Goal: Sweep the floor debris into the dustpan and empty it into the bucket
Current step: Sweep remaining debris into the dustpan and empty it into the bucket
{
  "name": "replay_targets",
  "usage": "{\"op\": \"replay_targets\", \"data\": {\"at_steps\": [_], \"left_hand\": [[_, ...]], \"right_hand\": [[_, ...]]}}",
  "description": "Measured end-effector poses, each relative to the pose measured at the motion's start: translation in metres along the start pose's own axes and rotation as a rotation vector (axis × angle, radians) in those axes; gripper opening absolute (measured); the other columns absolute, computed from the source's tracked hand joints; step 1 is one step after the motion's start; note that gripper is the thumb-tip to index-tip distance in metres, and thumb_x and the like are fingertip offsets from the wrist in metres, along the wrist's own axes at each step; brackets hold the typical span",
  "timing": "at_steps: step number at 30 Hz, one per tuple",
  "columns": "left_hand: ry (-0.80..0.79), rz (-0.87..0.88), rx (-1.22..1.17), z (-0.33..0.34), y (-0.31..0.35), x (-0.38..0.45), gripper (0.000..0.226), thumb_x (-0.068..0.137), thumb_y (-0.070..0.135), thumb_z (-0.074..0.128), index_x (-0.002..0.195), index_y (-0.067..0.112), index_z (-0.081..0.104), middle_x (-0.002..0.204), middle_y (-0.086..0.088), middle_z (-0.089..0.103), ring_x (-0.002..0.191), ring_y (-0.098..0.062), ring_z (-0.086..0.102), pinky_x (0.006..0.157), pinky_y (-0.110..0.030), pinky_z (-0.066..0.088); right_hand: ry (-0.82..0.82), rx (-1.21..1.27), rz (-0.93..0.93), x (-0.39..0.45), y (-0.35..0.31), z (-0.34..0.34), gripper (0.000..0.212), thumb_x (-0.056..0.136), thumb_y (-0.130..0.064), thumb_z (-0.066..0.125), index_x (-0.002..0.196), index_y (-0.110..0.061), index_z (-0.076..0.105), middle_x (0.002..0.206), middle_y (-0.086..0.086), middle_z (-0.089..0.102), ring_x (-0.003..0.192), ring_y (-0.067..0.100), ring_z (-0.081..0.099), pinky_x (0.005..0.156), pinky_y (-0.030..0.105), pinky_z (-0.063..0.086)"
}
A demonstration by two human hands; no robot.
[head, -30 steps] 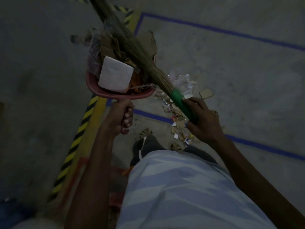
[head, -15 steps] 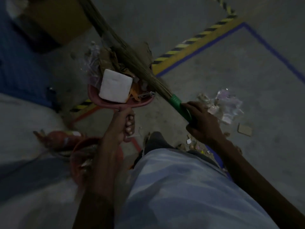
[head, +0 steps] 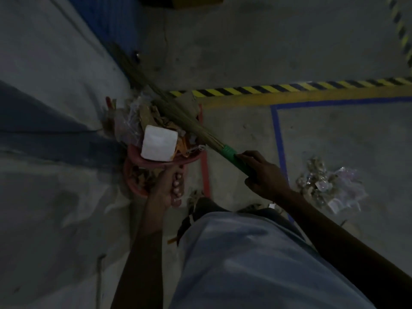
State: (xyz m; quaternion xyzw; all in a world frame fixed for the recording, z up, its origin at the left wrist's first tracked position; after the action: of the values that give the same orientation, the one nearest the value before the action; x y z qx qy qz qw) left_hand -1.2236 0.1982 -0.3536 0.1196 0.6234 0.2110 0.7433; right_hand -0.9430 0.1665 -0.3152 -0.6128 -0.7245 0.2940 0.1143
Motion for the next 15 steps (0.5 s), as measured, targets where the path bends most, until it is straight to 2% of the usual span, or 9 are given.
{"op": "replay_targets", "data": {"at_steps": [7, 13, 15], "left_hand": [[0.028, -0.118, -0.096, -0.117, -0.020, 0.040, 0.032, 0.089, 0.015, 0.052, 0.063, 0.019, 0.034, 0.044, 0.004, 0.031, 0.031, -0.010, 0.025, 0.032, -0.017, 0.022], [0.130, -0.206, -0.118, -0.173, -0.029, 0.069, 0.040, 0.089, 0.008, 0.055, 0.056, 0.021, 0.038, 0.041, 0.006, 0.033, 0.033, -0.008, 0.030, 0.034, -0.017, 0.024], [0.189, -0.209, -0.136, -0.187, -0.036, 0.075, 0.041, 0.091, 0.010, 0.056, 0.054, 0.018, 0.041, 0.041, 0.005, 0.038, 0.034, -0.009, 0.036, 0.037, -0.016, 0.030]], "right_hand": [[-0.210, -0.090, 0.033, 0.061, -0.050, 0.080, 0.076, 0.075, -0.020, 0.070, 0.146, -0.027, 0.044, 0.142, -0.005, 0.043, 0.081, 0.029, 0.065, 0.061, 0.043, 0.056], [-0.245, -0.112, 0.063, 0.083, -0.083, 0.110, 0.074, 0.073, -0.019, 0.069, 0.143, -0.030, 0.047, 0.138, -0.007, 0.044, 0.088, 0.028, 0.065, 0.063, 0.046, 0.057], [-0.237, -0.110, 0.066, 0.083, -0.092, 0.114, 0.073, 0.072, -0.018, 0.070, 0.142, -0.028, 0.049, 0.137, -0.006, 0.046, 0.089, 0.027, 0.065, 0.064, 0.046, 0.057]]}}
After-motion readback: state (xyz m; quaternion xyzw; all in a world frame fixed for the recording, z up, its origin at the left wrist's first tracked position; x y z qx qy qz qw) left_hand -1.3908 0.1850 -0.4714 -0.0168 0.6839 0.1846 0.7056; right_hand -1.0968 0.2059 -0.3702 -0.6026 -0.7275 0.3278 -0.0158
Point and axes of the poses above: each hand's wrist, its own x-axis towards the middle knuckle, its own z-axis out of the palm, y = z × x, the point moved 5 cm from there along x, towards the middle knuckle
